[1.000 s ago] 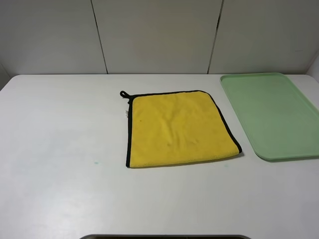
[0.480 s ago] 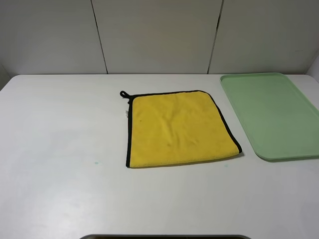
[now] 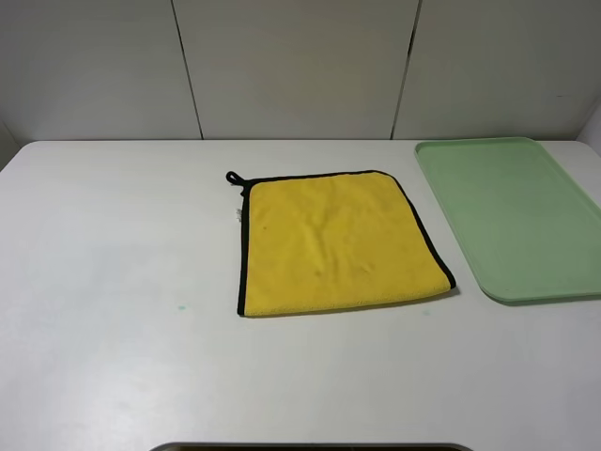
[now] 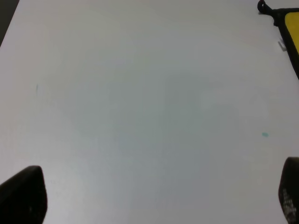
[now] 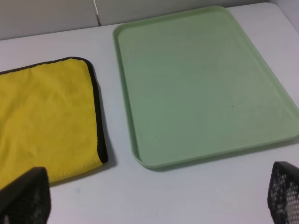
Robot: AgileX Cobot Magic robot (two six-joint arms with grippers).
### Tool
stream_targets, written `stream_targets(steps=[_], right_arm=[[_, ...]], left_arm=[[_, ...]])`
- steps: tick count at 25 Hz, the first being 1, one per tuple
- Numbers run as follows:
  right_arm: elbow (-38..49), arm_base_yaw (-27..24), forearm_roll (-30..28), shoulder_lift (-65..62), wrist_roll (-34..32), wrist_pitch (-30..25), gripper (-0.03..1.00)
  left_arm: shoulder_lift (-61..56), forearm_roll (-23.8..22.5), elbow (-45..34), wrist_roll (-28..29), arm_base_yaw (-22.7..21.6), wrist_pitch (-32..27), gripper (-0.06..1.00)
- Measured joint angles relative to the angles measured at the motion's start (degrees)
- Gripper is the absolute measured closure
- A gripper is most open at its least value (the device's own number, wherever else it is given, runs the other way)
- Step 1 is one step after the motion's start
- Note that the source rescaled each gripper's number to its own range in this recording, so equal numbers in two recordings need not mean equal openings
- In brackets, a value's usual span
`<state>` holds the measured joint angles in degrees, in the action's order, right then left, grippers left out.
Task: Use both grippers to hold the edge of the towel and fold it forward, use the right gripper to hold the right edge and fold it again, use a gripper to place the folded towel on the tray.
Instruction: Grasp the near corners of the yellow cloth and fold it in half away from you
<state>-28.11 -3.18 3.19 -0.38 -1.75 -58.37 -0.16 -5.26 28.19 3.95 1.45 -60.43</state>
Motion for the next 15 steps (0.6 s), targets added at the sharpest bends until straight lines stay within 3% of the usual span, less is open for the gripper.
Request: stream_targets(steps=[15], right_arm=[[0.0,0.0,0.02,0.0,0.0,0.0,-0.03]], left_arm=[[0.0,0.0,0.0,0.0,0.0,0.0,-0.06]])
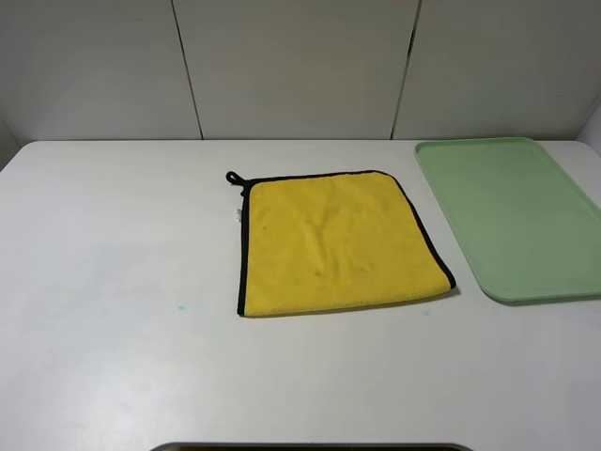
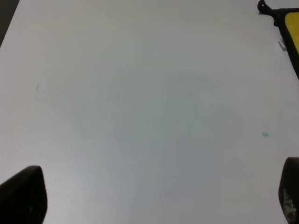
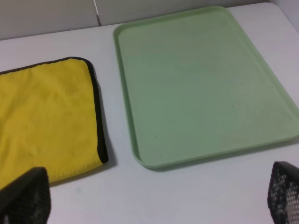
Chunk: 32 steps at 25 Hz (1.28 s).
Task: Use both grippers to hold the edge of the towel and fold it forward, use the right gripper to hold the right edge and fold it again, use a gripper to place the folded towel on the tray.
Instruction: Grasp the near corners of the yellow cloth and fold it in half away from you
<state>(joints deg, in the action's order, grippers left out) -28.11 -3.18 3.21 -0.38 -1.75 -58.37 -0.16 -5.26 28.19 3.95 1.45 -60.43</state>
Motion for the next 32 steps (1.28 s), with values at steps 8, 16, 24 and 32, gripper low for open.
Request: stream_targets(steps=[8,16,24,32], right_arm=[[-0.59,0.0,0.45,2.39,0.01,-0.21,-0.03],[-8.31,0.0,2.01,19.11,2.72,-0.52,-0.03],[-15.82,0.0,8.78,34.2,11.69,1.5,-0.03],[-20.1,8.27,13.57,47.19,21.91,3.3,-0.03]], left_arm=[[0.49,0.0,1.65,0.0,0.0,-0.47,-0.06],[14.08,0.0,8.88,-3.62,0.0,-0.36,-0.06],[26.36,0.0,11.95,-6.07,9.33,4.15,-0.06],[37.38,-2.66,12.0,-13.1,28.71,4.56,-0.06]])
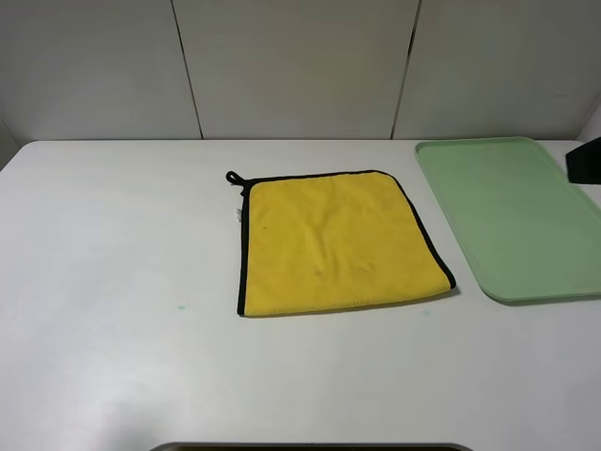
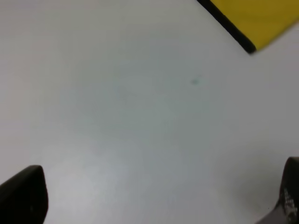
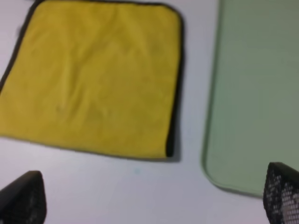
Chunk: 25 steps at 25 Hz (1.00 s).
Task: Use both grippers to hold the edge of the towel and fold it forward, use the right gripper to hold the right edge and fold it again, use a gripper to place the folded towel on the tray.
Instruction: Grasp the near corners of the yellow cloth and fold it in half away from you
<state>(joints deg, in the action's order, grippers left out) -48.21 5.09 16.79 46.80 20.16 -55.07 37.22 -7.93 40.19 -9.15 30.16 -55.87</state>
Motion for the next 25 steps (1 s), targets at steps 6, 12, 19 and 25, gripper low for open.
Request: stream_targets(steps=[6,12,19,25], right_arm=[[-1.47,10.52,-1.83,10.24,6.45,2.27,-0.03],[-1.53,19.75,-4.52,19.56,15.82,4.34,-0.03],[-1.58,26.77,-9.26,29.62,21.6,8.28,-0.03],[-1.58,28.22,-15.17,36.89,22.07,8.67,-0.03]], left_arm=[[8.67,-3.66,0.0,-2.62,9.69,0.31,-0.05],[17.28,-6.37,0.0,-6.51,17.51,1.27,-0.04],[26.87,-6.46,0.02,-8.41,18.99,6.87,-0.04],[35.76,-6.46,0.02,-10.49,18.99,12.97,-0.04]])
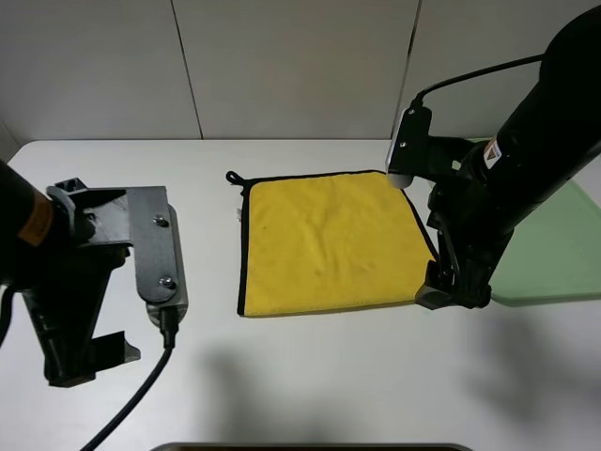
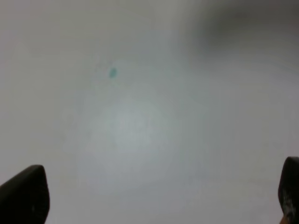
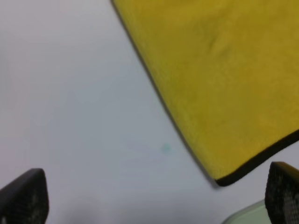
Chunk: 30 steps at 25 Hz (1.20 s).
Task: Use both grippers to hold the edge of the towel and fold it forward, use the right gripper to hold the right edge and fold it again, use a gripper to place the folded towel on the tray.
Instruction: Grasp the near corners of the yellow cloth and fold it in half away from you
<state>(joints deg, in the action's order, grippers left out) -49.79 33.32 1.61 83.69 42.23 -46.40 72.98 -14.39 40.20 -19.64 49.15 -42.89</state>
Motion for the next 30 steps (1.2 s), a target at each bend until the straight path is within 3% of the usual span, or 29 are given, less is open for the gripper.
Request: stream_targets(steps=[7,16,30], right_arm=[[-0.05,0.0,-6.74,3.18,3.35,0.7,-0.03],[-0.05,0.0,-7.84,6.73,15.75,4.77,-0.03],[1.72,0.0,-8.11,14.54,22.47,11.87,-0.03]], left_arm=[[7.91,0.0,0.05,-0.27,0.0,4.09,-0.04],[9.18,0.0,0.05,-0.27,0.0,5.77,-0.04],[9.18,0.42,0.05,-0.27,0.0,5.42,-0.04]])
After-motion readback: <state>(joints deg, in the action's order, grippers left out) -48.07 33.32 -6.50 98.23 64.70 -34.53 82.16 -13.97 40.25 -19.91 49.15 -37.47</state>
